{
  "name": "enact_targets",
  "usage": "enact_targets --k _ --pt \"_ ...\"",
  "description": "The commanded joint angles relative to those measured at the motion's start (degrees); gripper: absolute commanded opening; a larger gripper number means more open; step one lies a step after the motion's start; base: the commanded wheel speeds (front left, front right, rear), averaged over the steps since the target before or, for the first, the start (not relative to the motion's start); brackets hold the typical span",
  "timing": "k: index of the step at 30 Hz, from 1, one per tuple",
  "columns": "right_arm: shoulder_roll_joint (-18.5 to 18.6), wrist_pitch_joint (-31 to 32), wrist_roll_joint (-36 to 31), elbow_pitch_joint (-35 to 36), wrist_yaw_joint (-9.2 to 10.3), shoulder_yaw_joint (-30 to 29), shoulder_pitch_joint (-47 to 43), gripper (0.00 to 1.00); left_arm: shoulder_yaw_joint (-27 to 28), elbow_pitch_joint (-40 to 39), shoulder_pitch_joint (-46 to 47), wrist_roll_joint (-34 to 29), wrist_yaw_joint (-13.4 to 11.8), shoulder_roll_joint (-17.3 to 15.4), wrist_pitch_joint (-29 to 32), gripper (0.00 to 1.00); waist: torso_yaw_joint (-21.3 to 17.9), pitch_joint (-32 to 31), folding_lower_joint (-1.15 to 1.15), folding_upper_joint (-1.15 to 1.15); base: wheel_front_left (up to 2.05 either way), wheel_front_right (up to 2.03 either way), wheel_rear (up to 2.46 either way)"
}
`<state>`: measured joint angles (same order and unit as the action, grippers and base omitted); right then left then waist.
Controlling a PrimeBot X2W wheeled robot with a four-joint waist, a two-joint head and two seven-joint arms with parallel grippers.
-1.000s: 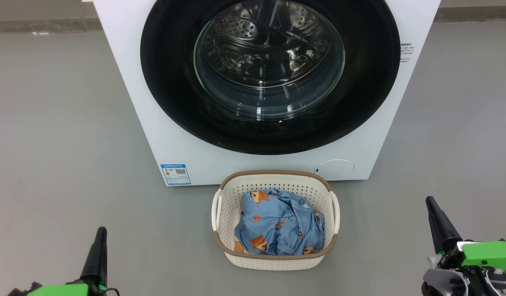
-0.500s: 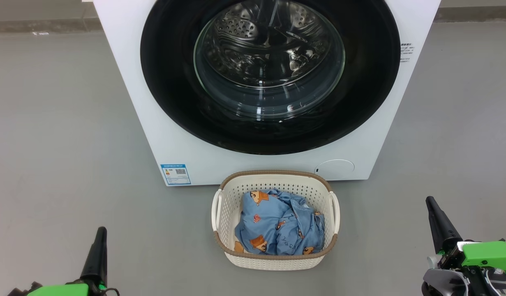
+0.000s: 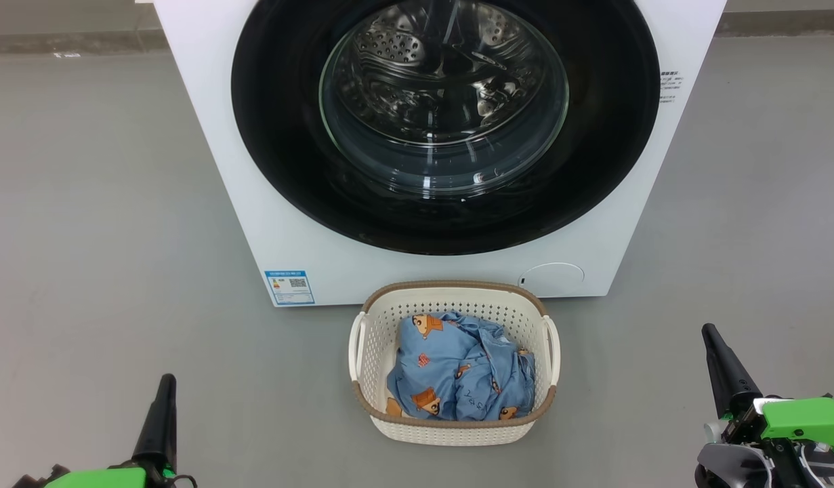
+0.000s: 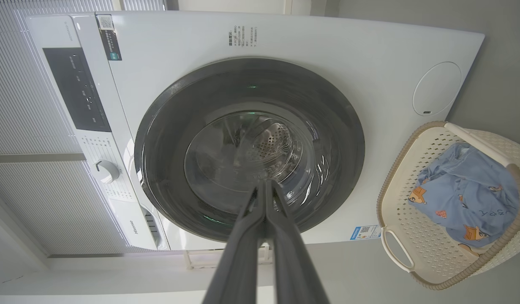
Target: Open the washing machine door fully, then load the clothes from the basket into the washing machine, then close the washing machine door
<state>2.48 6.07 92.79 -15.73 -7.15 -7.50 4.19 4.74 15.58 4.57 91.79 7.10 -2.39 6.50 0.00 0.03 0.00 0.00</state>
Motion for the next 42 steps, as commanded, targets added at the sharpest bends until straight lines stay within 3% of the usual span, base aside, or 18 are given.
enact_targets --k 1,8,9,19,22,42 --pt "0.59 0.27 -0.48 1.38 -0.34 1.14 2.37 0.0 1.87 -1.21 2.02 0.31 0.39 -0.5 0.04 0.0 0.0 0.0 0.0 0.0 0.0 0.0 0.0" --pt "0.58 0.28 -0.5 1.38 -0.34 1.12 2.37 0.0 1.87 -1.21 2.02 0.31 0.39 -0.5 0.04 0.0 0.0 0.0 0.0 0.0 0.0 0.0 0.0" --pt "-0.01 -0.01 -0.01 -0.01 0.0 -0.01 0.0 1.0 -0.01 0.01 0.0 0.0 0.0 0.01 0.0 1.0 0.0 0.0 0.0 0.0 0.0 0.0 0.0" --pt "-0.78 -1.18 0.14 -1.08 -0.02 1.29 -0.56 1.0 0.13 1.06 -0.96 0.3 -0.08 0.15 -0.21 1.0 0.01 -0.08 0.09 0.0 0.0 0.0 0.0" --pt "-0.74 -1.85 0.25 -0.4 -0.03 1.88 -0.43 1.0 0.31 0.39 -0.88 0.24 -0.07 0.08 -0.38 1.0 0.02 0.0 0.0 0.0 0.0 0.0 0.0" --pt "-0.55 -5.05 -0.88 2.68 -0.08 4.88 0.3 1.0 0.19 -3.64 -0.64 -1.51 0.01 -0.78 -1.08 1.0 0.16 -0.1 0.0 0.0 0.0 0.0 0.0"
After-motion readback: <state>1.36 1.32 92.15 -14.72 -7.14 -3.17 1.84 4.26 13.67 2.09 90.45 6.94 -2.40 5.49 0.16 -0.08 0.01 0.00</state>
